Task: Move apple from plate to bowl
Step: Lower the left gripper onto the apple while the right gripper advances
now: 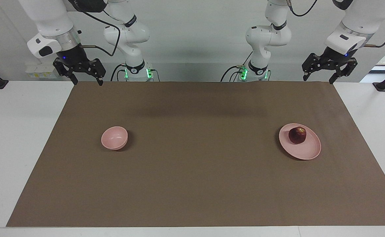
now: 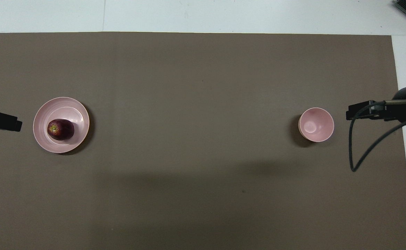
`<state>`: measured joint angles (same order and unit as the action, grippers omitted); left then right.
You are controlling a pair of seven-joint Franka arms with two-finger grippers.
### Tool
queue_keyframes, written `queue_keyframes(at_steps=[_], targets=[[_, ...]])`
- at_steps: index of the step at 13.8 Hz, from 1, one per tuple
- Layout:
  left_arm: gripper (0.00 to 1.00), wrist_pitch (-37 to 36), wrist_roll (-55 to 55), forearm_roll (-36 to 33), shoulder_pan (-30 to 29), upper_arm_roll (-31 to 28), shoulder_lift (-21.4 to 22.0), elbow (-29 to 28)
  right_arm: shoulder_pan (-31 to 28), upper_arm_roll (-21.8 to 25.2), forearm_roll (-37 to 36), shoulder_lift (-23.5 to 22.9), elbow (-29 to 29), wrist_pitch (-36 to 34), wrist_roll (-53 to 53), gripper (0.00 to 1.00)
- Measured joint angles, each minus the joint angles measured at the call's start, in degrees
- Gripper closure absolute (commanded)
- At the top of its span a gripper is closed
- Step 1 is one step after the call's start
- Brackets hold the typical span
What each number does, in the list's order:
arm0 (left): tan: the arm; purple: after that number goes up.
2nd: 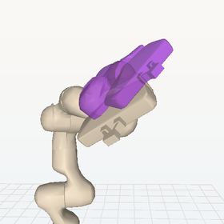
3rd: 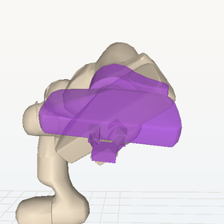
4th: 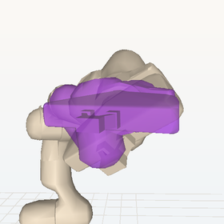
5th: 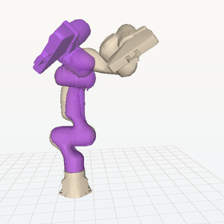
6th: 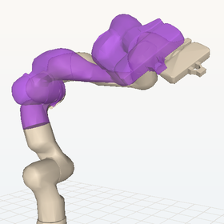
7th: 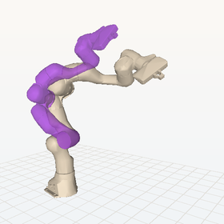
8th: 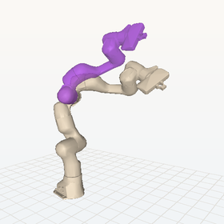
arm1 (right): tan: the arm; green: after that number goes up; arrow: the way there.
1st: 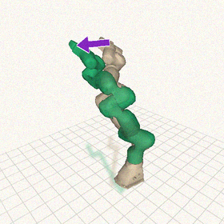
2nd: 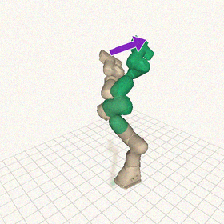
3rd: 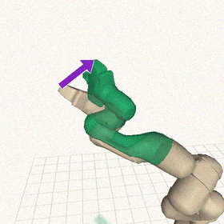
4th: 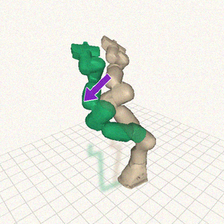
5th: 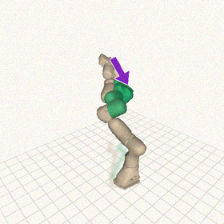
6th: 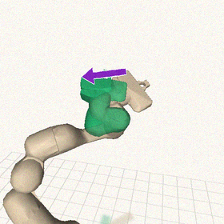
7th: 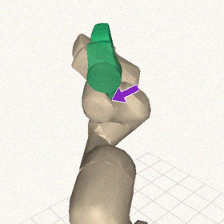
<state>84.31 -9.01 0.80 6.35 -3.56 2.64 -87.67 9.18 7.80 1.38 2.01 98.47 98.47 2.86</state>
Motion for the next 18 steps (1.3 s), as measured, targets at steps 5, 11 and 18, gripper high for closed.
queue_keyframes(at_steps=[5,11,18], targets=[[0.00,10.88,0.00,0.00,-0.50,-0.24,0.92,-10.61,3.87,-0.17,2.73,-5.59,3.53,8.02,0.75,0.00],[0.00,31.21,-0.02,0.01,-4.65,-0.33,-0.27,-26.87,9.44,-0.34,9.01,-9.90,5.00,14.05,8.04,0.00],[0.00,44.35,0.14,0.24,-6.36,-0.22,-8.18,-32.19,14.38,-0.42,15.82,-15.03,7.25,25.77,16.49,0.00]])
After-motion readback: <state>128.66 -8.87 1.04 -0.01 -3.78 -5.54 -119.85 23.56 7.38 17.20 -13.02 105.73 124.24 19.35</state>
